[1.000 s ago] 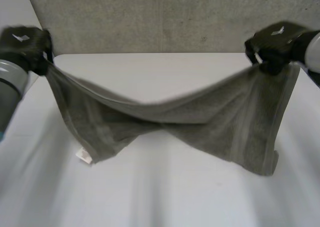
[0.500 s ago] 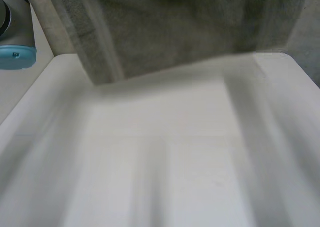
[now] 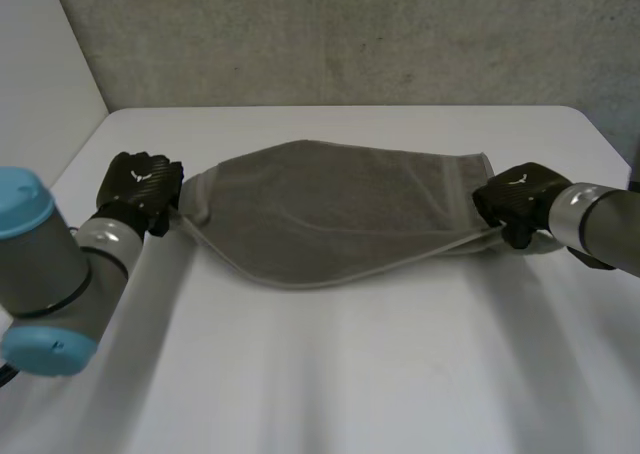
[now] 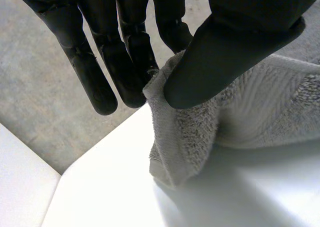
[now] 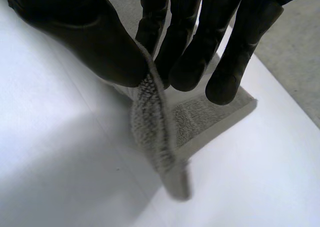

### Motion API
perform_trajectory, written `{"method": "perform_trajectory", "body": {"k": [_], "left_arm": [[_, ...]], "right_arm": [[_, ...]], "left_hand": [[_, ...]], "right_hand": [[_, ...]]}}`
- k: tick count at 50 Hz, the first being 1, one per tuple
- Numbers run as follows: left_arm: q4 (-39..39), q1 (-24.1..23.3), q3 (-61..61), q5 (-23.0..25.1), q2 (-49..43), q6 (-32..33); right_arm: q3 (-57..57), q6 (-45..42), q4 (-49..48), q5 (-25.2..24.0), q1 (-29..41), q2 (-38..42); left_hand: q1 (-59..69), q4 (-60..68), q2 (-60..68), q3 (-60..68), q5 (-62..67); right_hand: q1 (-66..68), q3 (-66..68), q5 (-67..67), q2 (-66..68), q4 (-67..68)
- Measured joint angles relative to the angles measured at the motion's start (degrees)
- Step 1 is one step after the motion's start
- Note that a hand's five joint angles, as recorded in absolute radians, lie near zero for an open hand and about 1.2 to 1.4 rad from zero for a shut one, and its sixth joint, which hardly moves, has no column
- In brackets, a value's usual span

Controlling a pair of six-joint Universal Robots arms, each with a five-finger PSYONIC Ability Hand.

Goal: Fold the laundry

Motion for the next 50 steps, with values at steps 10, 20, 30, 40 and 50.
{"method": "perform_trajectory", "body": {"k": [10, 20, 30, 40, 50], "left_arm": [[2.9, 2.6, -5.8, 2.1, 10.6, 1.9], [2.4, 6.2, -5.1, 1.6, 26.8, 1.3], [-1.9, 9.1, -4.3, 1.6, 32.8, 0.7], [-6.4, 6.7, -3.1, 1.4, 15.9, 1.6], [-6.4, 3.1, 11.0, 1.0, -0.9, 5.9]], "right_arm": [[7.6, 0.5, -3.8, -4.0, -2.6, -10.4], [8.7, 0.8, -3.4, -4.9, -4.5, -24.6], [5.4, -0.1, 0.2, -4.9, -9.6, -30.5], [1.8, -7.5, 5.8, -3.3, -10.6, -17.4], [-10.4, -11.2, 6.0, 3.3, -4.4, -3.0]], "left_hand": [[0.0, 0.0, 0.0, 0.0, 0.0], [0.0, 0.0, 0.0, 0.0, 0.0], [0.0, 0.0, 0.0, 0.1, 0.0], [0.0, 0.0, 0.0, 0.1, 0.0], [0.2, 0.0, 0.0, 0.1, 0.0]], "right_hand": [[0.0, 0.0, 0.0, 0.0, 0.0], [0.0, 0.0, 0.0, 0.0, 0.0], [0.0, 0.0, 0.0, 0.3, 0.0], [0.0, 0.0, 0.3, 0.3, 0.0], [0.0, 0.0, 0.8, 0.3, 0.0]]}}
